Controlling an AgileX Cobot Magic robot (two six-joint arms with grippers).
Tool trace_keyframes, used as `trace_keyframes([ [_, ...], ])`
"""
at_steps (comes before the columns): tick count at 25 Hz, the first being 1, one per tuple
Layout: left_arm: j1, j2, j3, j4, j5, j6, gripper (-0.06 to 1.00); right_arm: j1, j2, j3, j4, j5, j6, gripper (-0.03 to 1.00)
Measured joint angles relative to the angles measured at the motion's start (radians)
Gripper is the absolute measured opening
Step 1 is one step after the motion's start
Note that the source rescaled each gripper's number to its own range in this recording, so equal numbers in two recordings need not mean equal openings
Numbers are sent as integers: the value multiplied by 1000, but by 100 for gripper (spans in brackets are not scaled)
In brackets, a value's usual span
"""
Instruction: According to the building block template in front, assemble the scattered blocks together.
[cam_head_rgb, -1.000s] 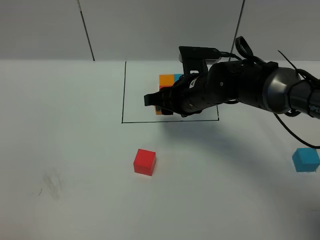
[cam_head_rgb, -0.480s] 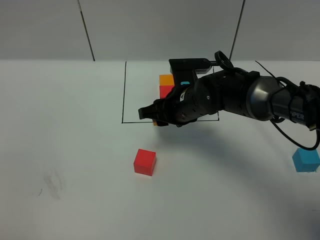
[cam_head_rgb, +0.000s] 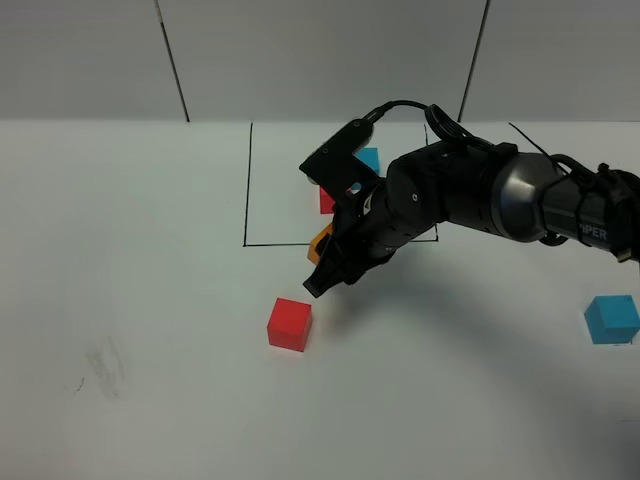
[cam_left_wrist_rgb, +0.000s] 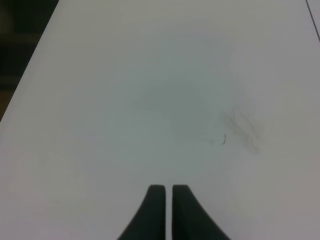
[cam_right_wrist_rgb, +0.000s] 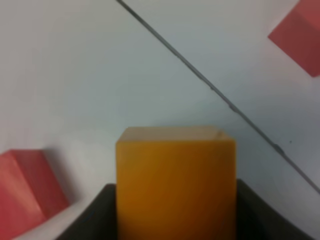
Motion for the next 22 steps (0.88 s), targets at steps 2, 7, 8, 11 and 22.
trace_keyframes([
  [2, 0, 0, 0, 0, 0, 0, 0, 0, 0, -13, -3, 22, -87, 51],
  [7, 0, 0, 0, 0, 0, 0, 0, 0, 0, -52, -11, 79, -267, 51],
  [8, 0, 0, 0, 0, 0, 0, 0, 0, 0, -59, -12, 84, -299, 51],
  [11, 0, 0, 0, 0, 0, 0, 0, 0, 0, -68, -15, 94, -394, 51],
  [22, 0, 0, 0, 0, 0, 0, 0, 8, 3, -68, 2, 124, -486, 51],
])
